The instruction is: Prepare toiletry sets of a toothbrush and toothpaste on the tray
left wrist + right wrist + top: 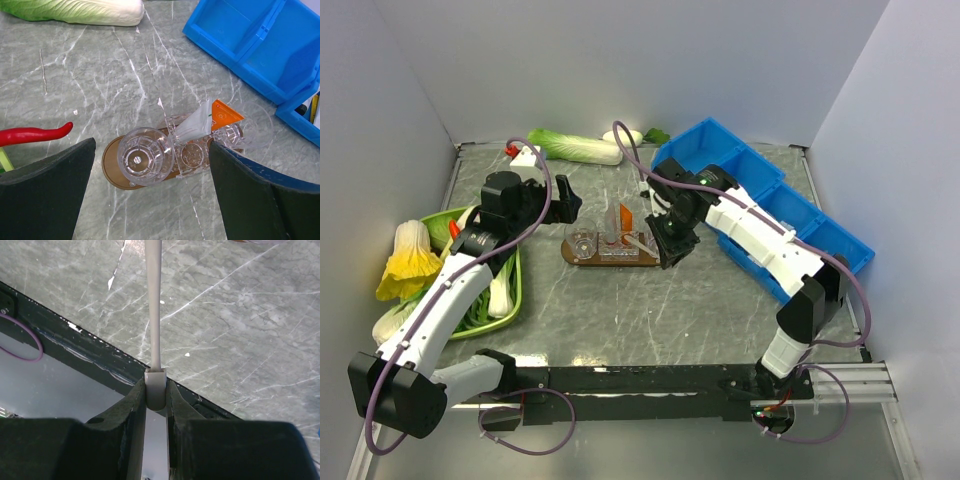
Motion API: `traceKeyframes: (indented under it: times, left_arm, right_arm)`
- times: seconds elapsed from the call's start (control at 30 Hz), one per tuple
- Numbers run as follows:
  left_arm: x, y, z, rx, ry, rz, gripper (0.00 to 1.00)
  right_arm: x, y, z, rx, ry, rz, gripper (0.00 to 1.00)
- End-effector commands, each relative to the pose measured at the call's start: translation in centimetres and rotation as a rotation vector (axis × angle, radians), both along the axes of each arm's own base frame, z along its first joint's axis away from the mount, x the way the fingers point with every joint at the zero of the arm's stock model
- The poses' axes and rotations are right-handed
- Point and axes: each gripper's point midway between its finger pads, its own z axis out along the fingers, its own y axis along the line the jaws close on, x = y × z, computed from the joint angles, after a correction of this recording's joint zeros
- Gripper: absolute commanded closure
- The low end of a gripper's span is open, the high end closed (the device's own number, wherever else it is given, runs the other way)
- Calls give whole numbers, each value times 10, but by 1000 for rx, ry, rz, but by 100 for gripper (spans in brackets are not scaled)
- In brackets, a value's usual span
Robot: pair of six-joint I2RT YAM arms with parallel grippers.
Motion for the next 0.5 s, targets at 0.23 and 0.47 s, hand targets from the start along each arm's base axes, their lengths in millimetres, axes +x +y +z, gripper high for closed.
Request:
traceKeyframes:
  times: [0.23, 0.47]
  left_arm:
    - [1, 0, 24, -7, -64, -4, 1]
    - [1, -1, 24, -7, -64, -6, 1]
  right_arm:
    - [-24, -22, -4, -130, 131, 20, 100]
    - [-17, -17, -9, -137, 128, 25, 100]
